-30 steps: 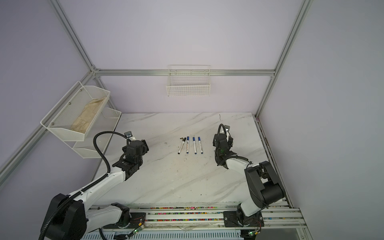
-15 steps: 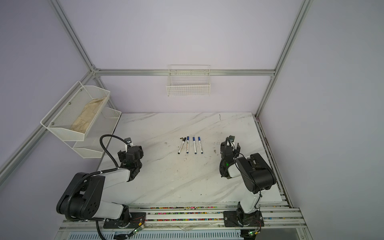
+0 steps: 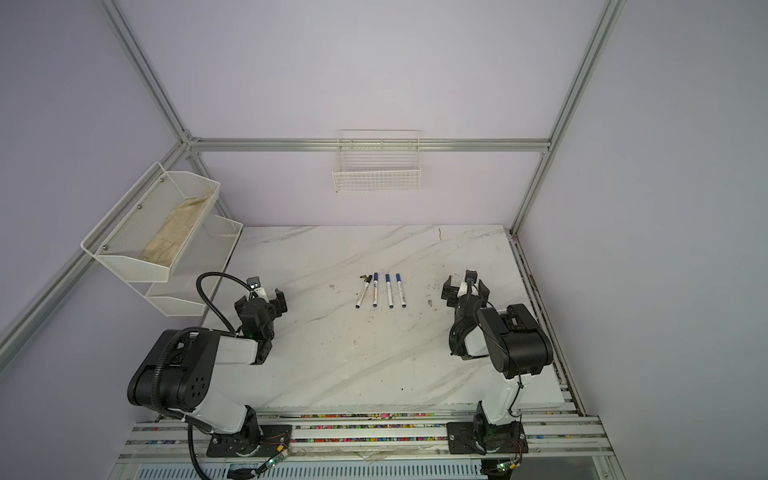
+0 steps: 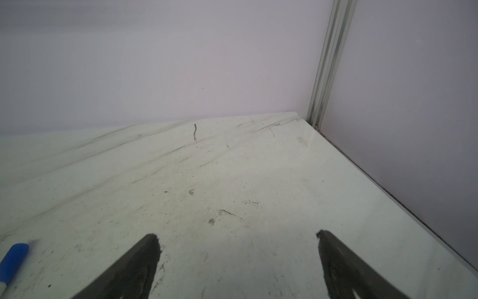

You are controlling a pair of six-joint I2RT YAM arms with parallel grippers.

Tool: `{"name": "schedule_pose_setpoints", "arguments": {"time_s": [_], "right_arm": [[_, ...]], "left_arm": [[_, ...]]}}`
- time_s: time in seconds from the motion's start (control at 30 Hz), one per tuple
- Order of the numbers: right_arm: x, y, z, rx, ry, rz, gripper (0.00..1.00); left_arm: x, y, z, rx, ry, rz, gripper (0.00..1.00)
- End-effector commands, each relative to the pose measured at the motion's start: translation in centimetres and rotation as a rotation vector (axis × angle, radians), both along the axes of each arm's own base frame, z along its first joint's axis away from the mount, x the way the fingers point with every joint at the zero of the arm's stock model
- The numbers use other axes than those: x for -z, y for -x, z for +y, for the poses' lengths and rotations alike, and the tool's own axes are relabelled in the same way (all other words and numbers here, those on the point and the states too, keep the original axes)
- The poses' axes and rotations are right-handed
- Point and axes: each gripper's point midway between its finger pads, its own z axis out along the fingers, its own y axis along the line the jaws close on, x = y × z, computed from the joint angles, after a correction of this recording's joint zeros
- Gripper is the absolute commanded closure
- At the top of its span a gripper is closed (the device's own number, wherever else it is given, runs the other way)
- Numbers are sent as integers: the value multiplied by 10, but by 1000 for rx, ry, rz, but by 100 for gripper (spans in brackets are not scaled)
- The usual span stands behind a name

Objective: Insert the pens into the pen caps

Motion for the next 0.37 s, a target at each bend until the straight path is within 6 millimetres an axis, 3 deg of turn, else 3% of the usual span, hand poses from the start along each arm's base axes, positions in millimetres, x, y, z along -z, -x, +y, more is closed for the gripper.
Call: {"name": "schedule_pose_setpoints", "arguments": {"time_s": [0.0,0.13,0.33], "right_arm": [[-18,-5,2,-17,-2,-61,3],[-11,-17,-2,-53,-40,-20,3],[-15,-12,-6,-39,-17,-39,3]], "left_arm": [[-8,0,-3,36,10,-50,5],[-7,0,-2,41,22,-49,3],[-8,0,-3,43,22,-52,4]]}}
